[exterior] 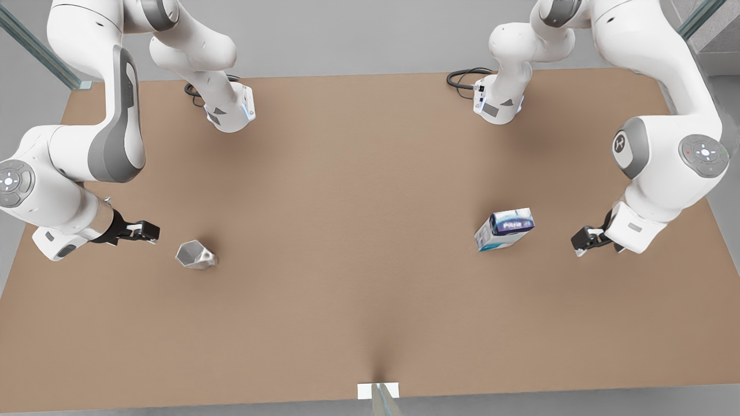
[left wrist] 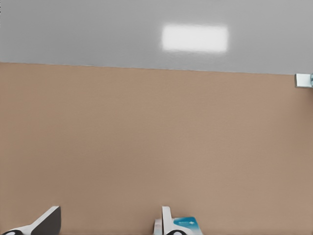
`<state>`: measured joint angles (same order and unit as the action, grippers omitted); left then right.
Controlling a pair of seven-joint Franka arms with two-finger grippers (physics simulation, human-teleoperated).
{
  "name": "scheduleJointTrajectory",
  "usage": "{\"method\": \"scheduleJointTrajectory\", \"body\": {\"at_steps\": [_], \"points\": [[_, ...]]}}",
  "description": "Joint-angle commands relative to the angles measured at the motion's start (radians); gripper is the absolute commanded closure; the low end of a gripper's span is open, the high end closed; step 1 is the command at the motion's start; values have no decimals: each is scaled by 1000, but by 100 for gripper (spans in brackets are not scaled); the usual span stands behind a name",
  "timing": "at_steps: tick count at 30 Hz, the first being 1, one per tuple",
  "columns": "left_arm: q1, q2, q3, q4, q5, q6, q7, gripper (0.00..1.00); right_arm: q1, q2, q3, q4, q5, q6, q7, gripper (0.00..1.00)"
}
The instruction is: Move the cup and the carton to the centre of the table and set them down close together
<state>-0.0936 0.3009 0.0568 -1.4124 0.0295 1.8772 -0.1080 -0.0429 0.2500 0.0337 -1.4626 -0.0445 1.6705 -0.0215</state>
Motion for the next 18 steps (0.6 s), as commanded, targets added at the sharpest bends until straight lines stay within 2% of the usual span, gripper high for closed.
{"method": "scheduleJointTrajectory", "body": {"at_steps": [1,3,4,7,12,18], "points": [[-1,1,-2,0,3,0,-1,0,0,5,0,1,0,0,-2,0],[0,1,0,-2,3,-16,-1,0,-3,35,-3,-30,-8,35,-14,0],[0,0,-2,0,1,-44,-2,0,-20,9,-3,-171,-9,188,-14,0],[0,4,-2,1,3,-44,-2,0,-35,54,-5,-358,-18,402,-18,0],[-1,7,-3,3,3,-35,-1,0,-63,94,-5,-490,-18,419,-32,0],[-1,18,-3,4,0,-35,-2,0,-87,163,-5,-447,-20,419,-31,0]]}}
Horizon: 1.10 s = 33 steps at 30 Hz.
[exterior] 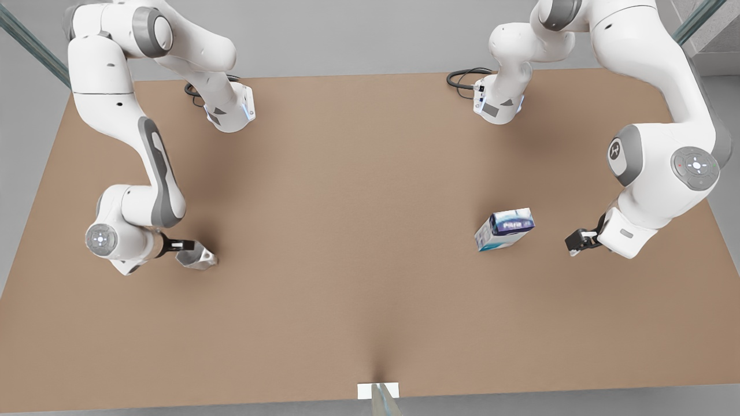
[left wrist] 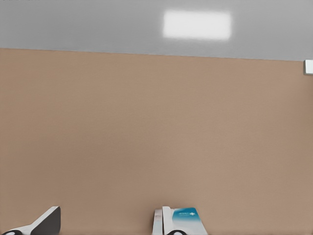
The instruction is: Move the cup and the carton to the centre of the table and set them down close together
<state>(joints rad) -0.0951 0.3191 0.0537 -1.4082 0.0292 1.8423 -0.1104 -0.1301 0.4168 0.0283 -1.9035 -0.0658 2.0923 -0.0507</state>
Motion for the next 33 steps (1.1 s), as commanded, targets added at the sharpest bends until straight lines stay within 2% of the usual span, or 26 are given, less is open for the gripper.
{"method": "scheduleJointTrajectory", "body": {"at_steps": [1,7,8,9,10,12,29,33], "points": [[0,0,0,0,-2,0,0,0,0,0,1,3,0,3,0,0],[0,3,0,0,0,-3,0,0,4,73,1,7,-15,35,-1,0],[0,3,0,0,0,-3,0,0,6,77,1,7,-23,34,-3,22],[0,3,0,0,0,-3,0,0,4,80,1,7,-22,32,-4,35],[0,5,0,0,0,-3,0,0,3,88,1,7,-22,32,-6,53],[0,5,0,0,0,-5,0,0,3,88,2,6,-22,32,-6,77],[0,9,-2,0,1,-6,2,0,-16,63,9,35,-3,12,-24,79],[0,9,-2,0,1,-6,3,0,62,54,78,158,159,-11,-14,79]]}}
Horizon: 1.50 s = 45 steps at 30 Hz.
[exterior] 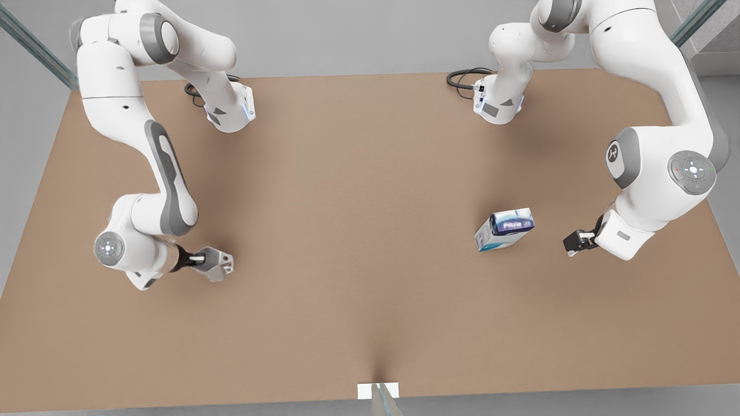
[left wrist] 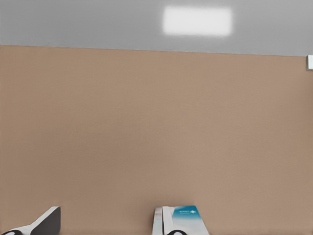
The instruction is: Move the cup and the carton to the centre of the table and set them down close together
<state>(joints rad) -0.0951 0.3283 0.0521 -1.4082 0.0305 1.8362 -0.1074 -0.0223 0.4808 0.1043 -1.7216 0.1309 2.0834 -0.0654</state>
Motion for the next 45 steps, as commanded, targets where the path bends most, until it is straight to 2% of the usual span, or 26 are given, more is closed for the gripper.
{"method": "scheduleJointTrajectory", "body": {"at_steps": [1,5,8,16,18,21,24,26,29,31,34,36,41,42,45], "points": [[0,0,0,0,0,0,0,0,28,9,0,19,9,0,6,79],[0,3,0,0,0,0,0,0,380,182,0,290,160,12,237,79],[0,3,0,0,0,2,-2,0,536,340,0,505,182,38,476,79],[0,5,0,2,2,5,95,0,552,426,-8,571,180,92,501,79],[-2,-11,2,2,5,3,467,0,550,429,-9,570,179,93,498,1],[-44,-46,-12,-1,5,-30,894,0,550,426,-14,568,179,90,492,0],[-129,-48,-23,-12,25,-57,1077,0,550,421,-14,568,180,89,493,0],[-65,-22,-53,-15,38,-14,1236,0,550,420,-14,567,180,89,493,0],[-74,-23,-71,-72,59,32,1333,0,550,420,-14,565,180,89,493,0],[-81,-32,-113,-90,46,-20,1348,0,550,420,-14,563,180,87,493,0],[-92,-115,-135,-173,42,-74,1348,0,550,418,-14,562,180,86,493,0],[-92,-176,-140,-252,26,-64,1347,0,550,418,-14,562,180,84,493,0],[-92,-196,-135,-339,28,21,1358,0,506,377,-15,540,159,73,500,0],[-92,-196,-133,-342,28,23,1358,0,492,348,-35,522,156,32,498,0],[-92,-245,-86,-451,37,95,1387,0,466,242,-261,525,122,-264,320,0]]}}
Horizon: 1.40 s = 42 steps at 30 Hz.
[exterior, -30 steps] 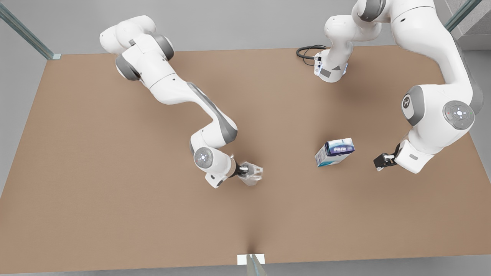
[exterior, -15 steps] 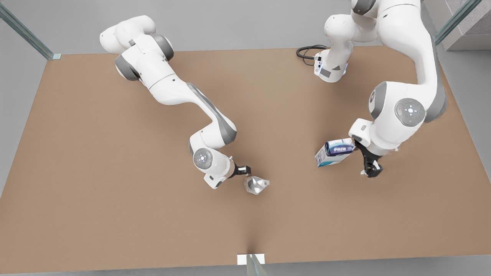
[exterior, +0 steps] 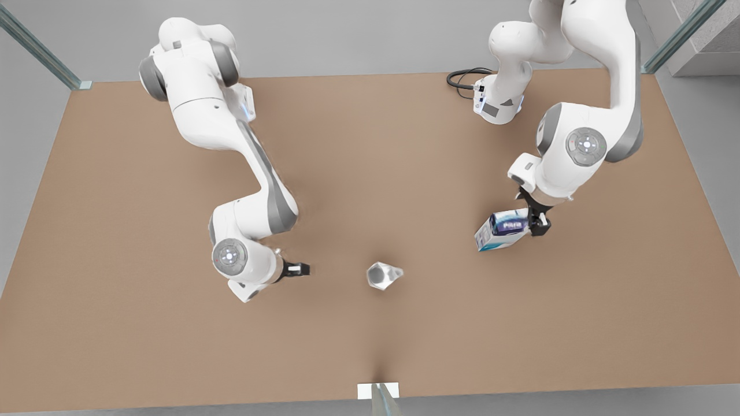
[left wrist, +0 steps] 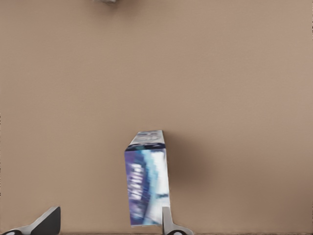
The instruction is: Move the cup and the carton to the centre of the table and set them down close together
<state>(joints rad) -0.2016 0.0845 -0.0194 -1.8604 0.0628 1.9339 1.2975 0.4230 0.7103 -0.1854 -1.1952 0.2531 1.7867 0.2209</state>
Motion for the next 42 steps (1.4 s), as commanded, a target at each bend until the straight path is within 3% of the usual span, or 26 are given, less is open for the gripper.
{"method": "scheduleJointTrajectory", "body": {"at_steps": [1,2,3,4,9,35,36,37,42], "points": [[14,-2,13,-5,5,-1,6,0,-13,-17,-28,0,0,-35,-26,0],[14,-5,15,-6,3,-3,6,0,-58,-64,-46,-12,-20,-73,-29,0],[14,-6,15,-17,3,-4,6,0,-135,-152,-5,-72,-97,-78,-28,0],[14,-5,15,-20,2,-1,3,0,-265,-216,107,-119,-143,-78,-28,0],[14,3,-5,-28,-1,2,-43,0,-363,-413,116,-225,-201,-102,-169,0],[11,-19,-24,-434,0,488,-106,0,-425,-374,109,-172,-219,-135,-158,0],[11,-20,-25,-434,3,490,-106,43,-426,-374,109,-170,-219,-135,-158,0],[11,-22,-25,-434,3,490,-106,61,-428,-374,109,-164,-218,-135,-158,0],[11,-22,-25,-434,3,491,-106,66,-428,-373,109,-158,-218,-136,-158,0]]}}
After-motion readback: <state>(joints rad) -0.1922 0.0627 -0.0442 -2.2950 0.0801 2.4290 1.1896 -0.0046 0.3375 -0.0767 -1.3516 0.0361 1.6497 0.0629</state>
